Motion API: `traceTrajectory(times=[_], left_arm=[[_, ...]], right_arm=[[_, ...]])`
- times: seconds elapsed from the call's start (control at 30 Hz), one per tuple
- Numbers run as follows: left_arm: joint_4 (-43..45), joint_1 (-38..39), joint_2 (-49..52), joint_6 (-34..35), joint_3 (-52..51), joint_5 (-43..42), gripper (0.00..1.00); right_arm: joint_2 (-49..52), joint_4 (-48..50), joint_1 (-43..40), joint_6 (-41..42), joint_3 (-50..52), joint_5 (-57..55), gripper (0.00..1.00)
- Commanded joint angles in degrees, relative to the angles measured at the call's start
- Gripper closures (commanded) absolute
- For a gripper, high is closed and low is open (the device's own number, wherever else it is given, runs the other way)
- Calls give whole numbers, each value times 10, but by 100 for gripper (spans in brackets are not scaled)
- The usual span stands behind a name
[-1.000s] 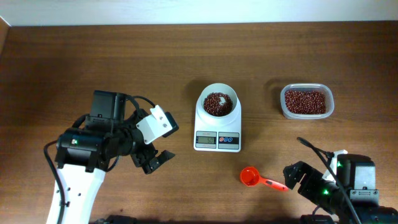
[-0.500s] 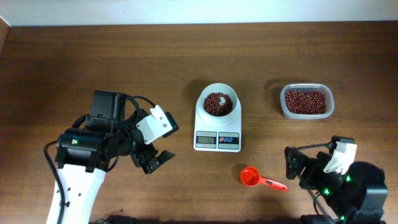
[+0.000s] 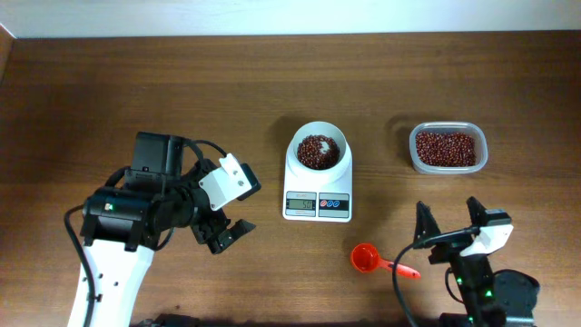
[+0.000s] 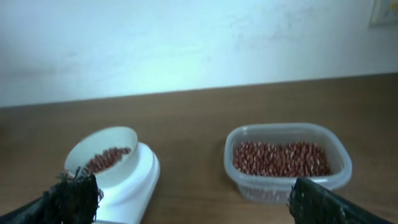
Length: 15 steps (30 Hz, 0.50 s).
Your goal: Scoop and weigh 50g on scale
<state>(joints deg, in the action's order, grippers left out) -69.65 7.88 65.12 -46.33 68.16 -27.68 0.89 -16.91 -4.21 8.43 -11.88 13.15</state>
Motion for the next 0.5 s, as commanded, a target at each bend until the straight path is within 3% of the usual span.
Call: traceTrajectory(times=[0.0, 0.2, 0.47], left_arm=[[-1, -3, -5, -10, 10, -10, 1], [-1, -3, -5, -9, 10, -10, 1], [-1, -3, -5, -9, 10, -10, 1]], right_arm=[[-7, 54, -4, -38, 42, -1, 1], [-7, 144, -4, -42, 106, 0, 1], [-7, 136, -4, -62, 116, -14, 1]])
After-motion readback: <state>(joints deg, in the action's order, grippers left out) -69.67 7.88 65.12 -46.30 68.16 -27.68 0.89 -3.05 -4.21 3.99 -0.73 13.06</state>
